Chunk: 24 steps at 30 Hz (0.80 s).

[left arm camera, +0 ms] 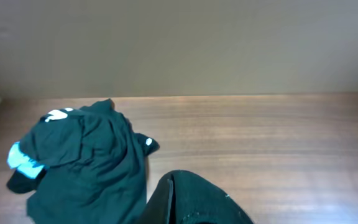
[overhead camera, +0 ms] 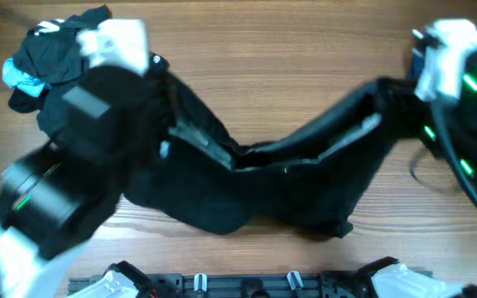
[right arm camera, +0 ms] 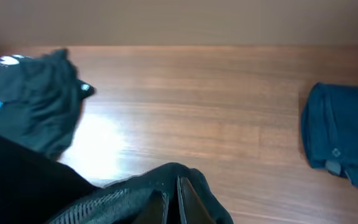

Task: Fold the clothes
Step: 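Lay the shorts flat on the table with both grippers at the waistband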

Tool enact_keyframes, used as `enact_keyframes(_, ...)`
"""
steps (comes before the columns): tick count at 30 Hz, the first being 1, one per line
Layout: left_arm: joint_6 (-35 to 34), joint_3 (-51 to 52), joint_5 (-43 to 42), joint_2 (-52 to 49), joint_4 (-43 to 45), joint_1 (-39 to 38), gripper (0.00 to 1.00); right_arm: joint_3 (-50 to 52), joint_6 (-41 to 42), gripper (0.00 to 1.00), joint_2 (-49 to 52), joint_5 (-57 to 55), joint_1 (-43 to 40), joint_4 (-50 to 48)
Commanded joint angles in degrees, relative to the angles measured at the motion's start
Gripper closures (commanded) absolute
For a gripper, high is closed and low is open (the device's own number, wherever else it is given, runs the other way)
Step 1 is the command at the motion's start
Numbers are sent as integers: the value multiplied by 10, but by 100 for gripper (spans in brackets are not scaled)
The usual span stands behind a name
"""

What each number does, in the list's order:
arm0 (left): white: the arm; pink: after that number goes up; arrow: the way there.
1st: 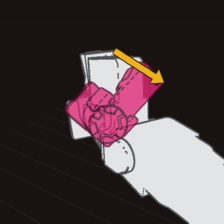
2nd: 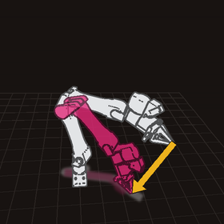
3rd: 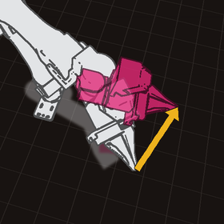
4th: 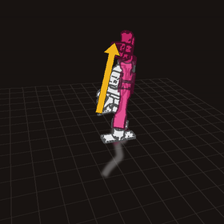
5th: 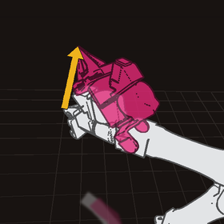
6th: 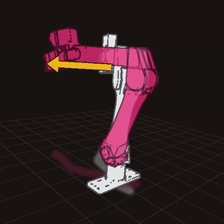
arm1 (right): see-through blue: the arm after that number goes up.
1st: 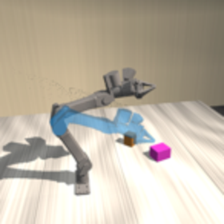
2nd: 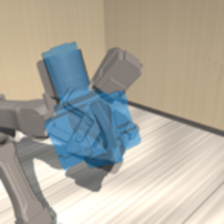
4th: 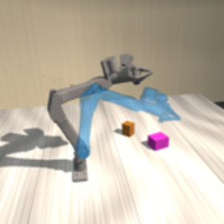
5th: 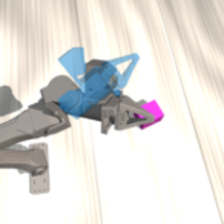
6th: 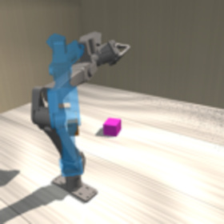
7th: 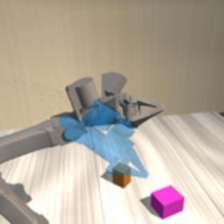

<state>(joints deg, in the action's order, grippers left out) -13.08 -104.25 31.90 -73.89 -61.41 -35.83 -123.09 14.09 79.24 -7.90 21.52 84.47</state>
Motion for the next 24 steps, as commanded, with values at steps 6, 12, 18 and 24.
enact_keyframes(6, -9, -8, 22, -156, 133, 79, 96, -4, -4, 96, 129, -37, -59, -85)
enact_keyframes(12, -9, -8, 11, -234, 236, 126, 96, -4, -17, 96, 217, 7, -110, -165)
enact_keyframes(18, -9, -8, 9, -325, 374, 151, 96, -4, -23, 96, 317, 28, -133, -282)
enact_keyframes(24, -9, -8, 9, -404, 473, 155, 96, -4, -34, 96, 387, -17, -132, -359)
